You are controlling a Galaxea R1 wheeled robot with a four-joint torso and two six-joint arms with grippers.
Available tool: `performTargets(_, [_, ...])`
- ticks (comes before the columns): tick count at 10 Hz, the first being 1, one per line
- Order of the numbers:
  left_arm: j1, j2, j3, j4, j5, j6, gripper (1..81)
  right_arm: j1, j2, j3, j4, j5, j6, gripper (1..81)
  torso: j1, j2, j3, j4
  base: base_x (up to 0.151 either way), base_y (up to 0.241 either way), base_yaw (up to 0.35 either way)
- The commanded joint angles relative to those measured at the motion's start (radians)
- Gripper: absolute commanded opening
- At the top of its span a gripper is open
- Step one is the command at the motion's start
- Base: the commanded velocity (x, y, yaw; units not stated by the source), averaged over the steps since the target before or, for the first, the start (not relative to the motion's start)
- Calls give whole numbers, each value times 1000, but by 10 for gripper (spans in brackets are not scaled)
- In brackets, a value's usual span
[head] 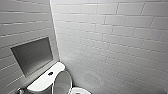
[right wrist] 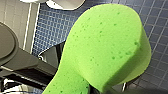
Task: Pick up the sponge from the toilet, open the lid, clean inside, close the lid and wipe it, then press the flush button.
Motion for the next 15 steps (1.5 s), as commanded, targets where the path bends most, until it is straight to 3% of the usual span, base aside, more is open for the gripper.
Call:
performTargets(1, [-15,-60,134,-6,56,3,811,240,-199,234,38,-1,70,10,0,0,0,0,0,0,0])
performTargets(2, [-15,-71,148,-10,56,3,811,286,-200,243,38,-1,99,10,0,0,0,0,0,0,0])
performTargets(7, [-12,-66,141,-17,65,1,811,510,-189,263,78,-69,111,10,0,0,0,0,0,0,0])
performTargets(8, [-6,-63,141,-16,61,1,811,550,-182,242,81,-81,114,10,64,-100,0,0,0,0,0])
performTargets(9, [2,-58,141,-14,58,1,811,595,-173,228,85,-104,125,10,65,-100,0,0,0,0,0])
performTargets(10, [8,-48,137,-13,59,1,811,628,-163,218,85,-115,131,10,71,-110,-67,0,0,0,0])
performTargets(12, [14,-32,108,-16,58,1,811,725,-125,183,82,-191,152,10,99,-154,-104,0,0,0,0])
performTargets(13, [16,-22,91,-16,58,1,811,754,-110,161,84,-210,155,10,114,-178,-31,0,0,0,0])
performTargets(14, [16,-14,80,-14,58,1,811,762,-93,130,96,-205,160,10,132,-206,-58,0,0,0,0])
performTargets(15, [16,-14,80,-16,58,1,811,765,-70,104,105,-208,181,10,80,-125,-66,99,0,0,0])
